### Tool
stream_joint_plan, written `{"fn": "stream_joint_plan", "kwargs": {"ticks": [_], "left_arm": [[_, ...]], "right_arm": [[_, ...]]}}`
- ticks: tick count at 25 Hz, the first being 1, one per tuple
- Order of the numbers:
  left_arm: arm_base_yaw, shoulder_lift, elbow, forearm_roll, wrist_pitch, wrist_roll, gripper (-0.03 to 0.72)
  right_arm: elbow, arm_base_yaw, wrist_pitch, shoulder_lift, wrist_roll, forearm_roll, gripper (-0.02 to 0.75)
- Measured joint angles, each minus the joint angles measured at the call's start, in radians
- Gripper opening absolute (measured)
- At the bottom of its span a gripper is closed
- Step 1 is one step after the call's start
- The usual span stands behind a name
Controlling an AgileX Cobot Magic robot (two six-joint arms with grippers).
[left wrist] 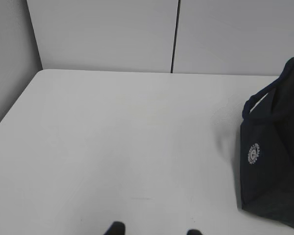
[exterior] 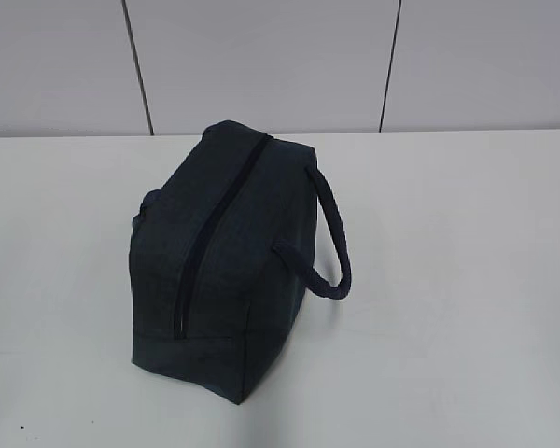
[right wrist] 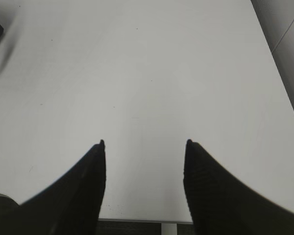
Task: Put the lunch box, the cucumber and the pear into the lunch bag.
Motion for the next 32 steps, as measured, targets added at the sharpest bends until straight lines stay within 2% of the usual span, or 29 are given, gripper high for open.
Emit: {"fn": "stream_joint_plan", "kwargs": {"ticks": [32], "left_arm": [[0.000,0.000,0.000,0.000,0.000,0.000,0.239]], "right_arm": [[0.000,0.000,0.000,0.000,0.000,0.000,0.407]]}}
